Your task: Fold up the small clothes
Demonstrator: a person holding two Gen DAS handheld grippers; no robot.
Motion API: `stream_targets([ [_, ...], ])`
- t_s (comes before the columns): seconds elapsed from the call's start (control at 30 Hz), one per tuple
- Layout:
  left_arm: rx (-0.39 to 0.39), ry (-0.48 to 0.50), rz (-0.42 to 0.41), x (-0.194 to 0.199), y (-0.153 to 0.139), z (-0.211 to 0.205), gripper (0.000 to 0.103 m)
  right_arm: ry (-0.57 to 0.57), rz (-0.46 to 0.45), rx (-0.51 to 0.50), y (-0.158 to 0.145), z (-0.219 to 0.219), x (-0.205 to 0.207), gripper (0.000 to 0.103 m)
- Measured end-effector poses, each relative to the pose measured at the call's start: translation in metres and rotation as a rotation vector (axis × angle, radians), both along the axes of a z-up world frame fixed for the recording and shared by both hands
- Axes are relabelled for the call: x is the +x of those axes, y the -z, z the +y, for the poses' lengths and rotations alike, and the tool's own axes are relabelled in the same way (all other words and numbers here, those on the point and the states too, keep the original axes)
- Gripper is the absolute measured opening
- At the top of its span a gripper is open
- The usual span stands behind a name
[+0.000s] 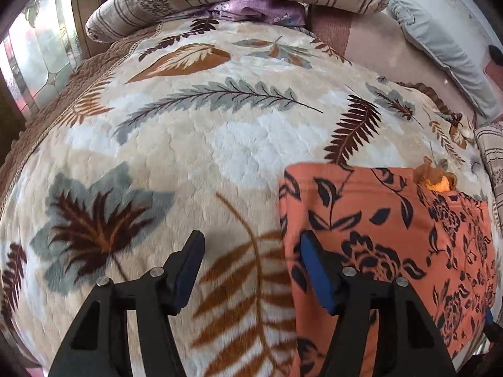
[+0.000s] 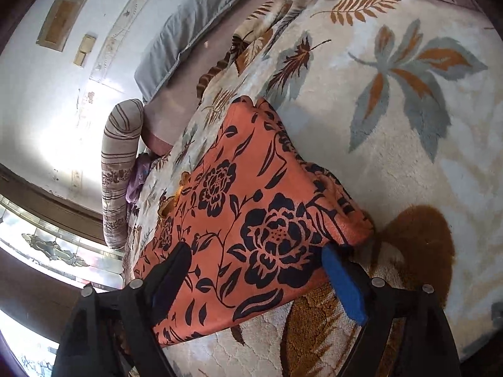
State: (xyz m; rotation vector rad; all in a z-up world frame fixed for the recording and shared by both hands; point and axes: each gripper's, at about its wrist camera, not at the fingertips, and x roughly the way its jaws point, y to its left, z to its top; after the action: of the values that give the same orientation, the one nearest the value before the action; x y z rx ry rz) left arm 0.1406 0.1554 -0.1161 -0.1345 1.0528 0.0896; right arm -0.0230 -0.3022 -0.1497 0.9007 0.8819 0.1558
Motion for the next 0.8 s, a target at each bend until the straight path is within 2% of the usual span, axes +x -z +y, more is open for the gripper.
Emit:
stream_targets([
  [0.1,0.053,0.061,-0.014,0.027,0.005,-0.006,0.064,-0.014,-0.005,-0.025,0.0,0.003,0.0,0.087],
  [0.2,0.043,0.064,-0.027,0.045,0.005,-0.002,0.064,-0.015,0.008,-0.039,-0.002,0.004,0.001,0.087],
  [0.27,0.075,0.054,-0.043,0.047,-0.001,-0.001,0.064,-0.009,0.032,-0.068,-0.012,0.007,0.001,0.087],
  [0.37,0.095,0.058,-0.134,0.027,-0.027,-0.004,0.064,-0.042,-0.037,-0.068,-0.041,0.012,0.003,0.087],
  [0.47,0.084,0.107,-0.213,-0.001,-0.054,-0.016,0.064,-0.151,-0.1,-0.089,-0.068,0.023,0.036,0.088],
  [0.53,0.058,0.132,-0.232,-0.02,-0.064,-0.026,0.065,-0.226,-0.083,-0.002,-0.068,0.027,0.074,0.089],
  [0.6,0.042,0.164,-0.237,-0.039,-0.069,-0.038,0.066,-0.25,-0.008,0.066,-0.058,0.029,0.114,0.089],
  [0.63,0.038,0.162,-0.24,-0.049,-0.069,-0.042,0.066,-0.217,-0.002,0.034,-0.059,0.026,0.13,0.089],
  [0.73,0.026,0.176,-0.228,-0.078,-0.065,-0.05,0.066,-0.111,-0.069,-0.09,-0.07,0.011,0.151,0.089],
  [0.8,0.043,0.176,-0.227,-0.093,-0.058,-0.054,0.066,-0.08,-0.051,-0.204,-0.072,0.002,0.155,0.089],
])
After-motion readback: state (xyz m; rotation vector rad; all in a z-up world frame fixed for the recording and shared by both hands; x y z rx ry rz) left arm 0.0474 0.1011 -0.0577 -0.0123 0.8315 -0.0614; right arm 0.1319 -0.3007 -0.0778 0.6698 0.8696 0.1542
